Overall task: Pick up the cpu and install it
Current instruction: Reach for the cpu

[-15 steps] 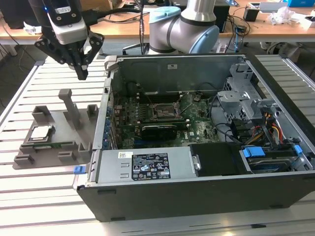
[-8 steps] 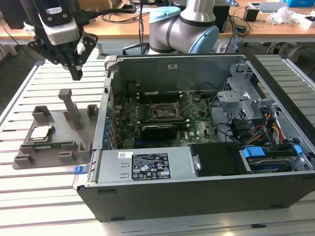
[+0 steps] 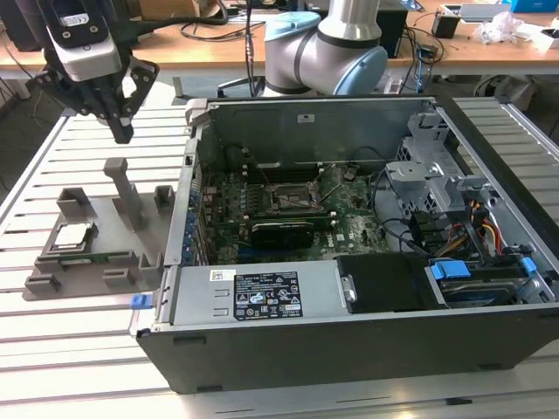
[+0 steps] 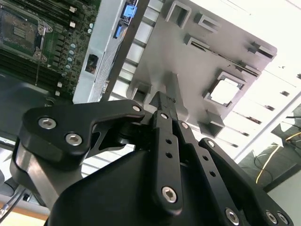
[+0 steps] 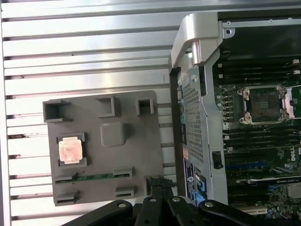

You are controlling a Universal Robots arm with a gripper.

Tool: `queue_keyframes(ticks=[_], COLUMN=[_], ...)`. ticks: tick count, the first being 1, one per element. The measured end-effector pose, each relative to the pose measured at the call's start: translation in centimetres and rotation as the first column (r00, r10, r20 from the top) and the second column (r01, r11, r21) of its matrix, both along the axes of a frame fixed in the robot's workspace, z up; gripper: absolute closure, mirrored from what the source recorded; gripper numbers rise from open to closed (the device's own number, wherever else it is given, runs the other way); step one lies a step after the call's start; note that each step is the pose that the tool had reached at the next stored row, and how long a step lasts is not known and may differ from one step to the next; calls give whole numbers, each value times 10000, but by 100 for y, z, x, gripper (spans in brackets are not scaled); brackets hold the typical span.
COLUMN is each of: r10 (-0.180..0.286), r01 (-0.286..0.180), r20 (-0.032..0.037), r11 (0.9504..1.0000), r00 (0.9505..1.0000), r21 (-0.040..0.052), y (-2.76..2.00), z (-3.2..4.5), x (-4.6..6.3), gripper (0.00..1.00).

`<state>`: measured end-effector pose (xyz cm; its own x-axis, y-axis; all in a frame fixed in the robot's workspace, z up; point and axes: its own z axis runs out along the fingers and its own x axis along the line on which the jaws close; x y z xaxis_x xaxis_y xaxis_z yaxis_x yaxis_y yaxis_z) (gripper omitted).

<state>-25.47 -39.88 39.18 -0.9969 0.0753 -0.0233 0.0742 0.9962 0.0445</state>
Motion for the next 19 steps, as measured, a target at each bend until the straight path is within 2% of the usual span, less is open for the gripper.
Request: queue_keyframes(ticks=[5,19], r10=[1,1], r01=[-1,-1], r20=[1,0], r11=[10000,10000], r00=[10000,10000], r21=[0,-16], y=[0,5], z=[-3,-16], x=[-69,-387], gripper=[89,89])
